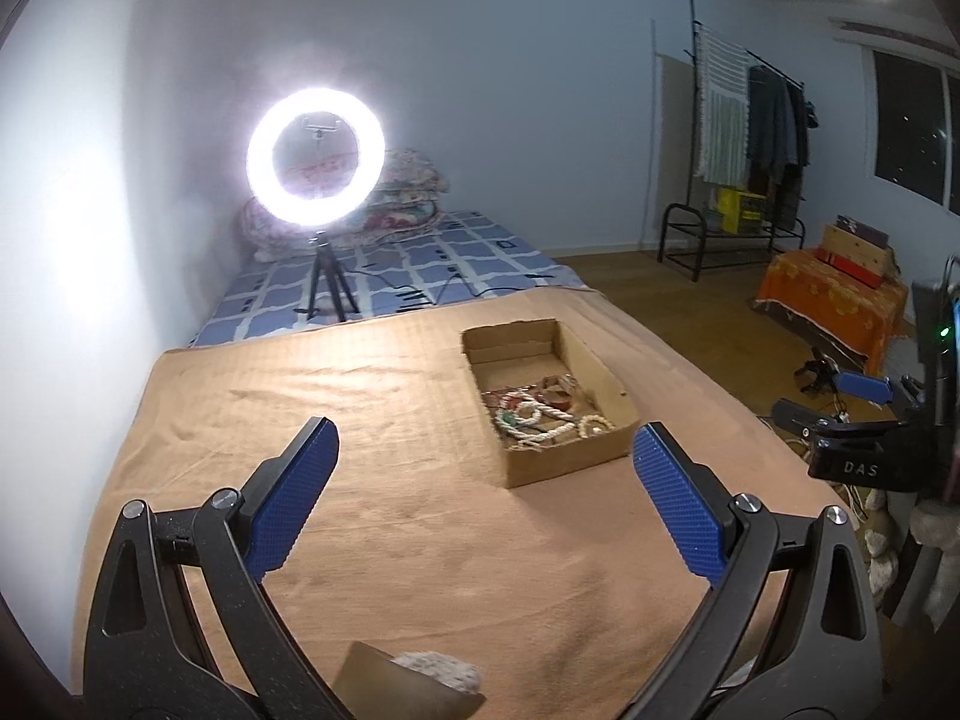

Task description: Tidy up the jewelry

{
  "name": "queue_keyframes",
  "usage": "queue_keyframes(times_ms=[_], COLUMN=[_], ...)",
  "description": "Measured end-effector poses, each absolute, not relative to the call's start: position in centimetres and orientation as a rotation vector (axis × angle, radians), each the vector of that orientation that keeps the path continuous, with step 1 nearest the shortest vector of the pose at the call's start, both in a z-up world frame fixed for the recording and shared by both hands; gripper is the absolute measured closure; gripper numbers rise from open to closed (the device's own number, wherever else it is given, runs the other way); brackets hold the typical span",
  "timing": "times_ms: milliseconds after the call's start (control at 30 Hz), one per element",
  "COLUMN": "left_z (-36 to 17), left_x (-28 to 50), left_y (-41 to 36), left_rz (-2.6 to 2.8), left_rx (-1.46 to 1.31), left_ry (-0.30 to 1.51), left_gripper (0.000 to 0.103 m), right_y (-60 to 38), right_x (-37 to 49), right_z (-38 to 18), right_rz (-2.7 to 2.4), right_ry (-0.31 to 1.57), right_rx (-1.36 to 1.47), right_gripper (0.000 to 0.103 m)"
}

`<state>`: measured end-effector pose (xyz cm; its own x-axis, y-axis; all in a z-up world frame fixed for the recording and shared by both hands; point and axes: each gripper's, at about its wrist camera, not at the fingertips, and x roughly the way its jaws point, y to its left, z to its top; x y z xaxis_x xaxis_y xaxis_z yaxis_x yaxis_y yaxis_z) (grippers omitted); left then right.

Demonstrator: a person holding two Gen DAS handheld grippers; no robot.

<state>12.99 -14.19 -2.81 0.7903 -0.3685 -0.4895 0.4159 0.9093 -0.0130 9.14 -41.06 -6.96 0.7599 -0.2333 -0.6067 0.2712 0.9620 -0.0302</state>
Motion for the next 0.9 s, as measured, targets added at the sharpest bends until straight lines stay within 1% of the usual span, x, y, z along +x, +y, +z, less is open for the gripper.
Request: queue_keyframes(times_ms=[267, 900], left_z=[-3.2, -3.4], left_x=[13.5, 12.7], left_y=[-13.5, -14.2], left_rz=[-0.347, -0.351], left_rx=[0.106, 0.097], left_ry=[0.495, 0.512], left_gripper=[0.002, 0.002], right_y=[-44.2, -45.0], right_x=[9.9, 9.6], right_z=[-8.8, -8.8], right_rz=[-0.324, -0.344], right_ry=[0.701, 0.712], right_rx=[0.124, 0.13], right_gripper=[0.0, 0.0])
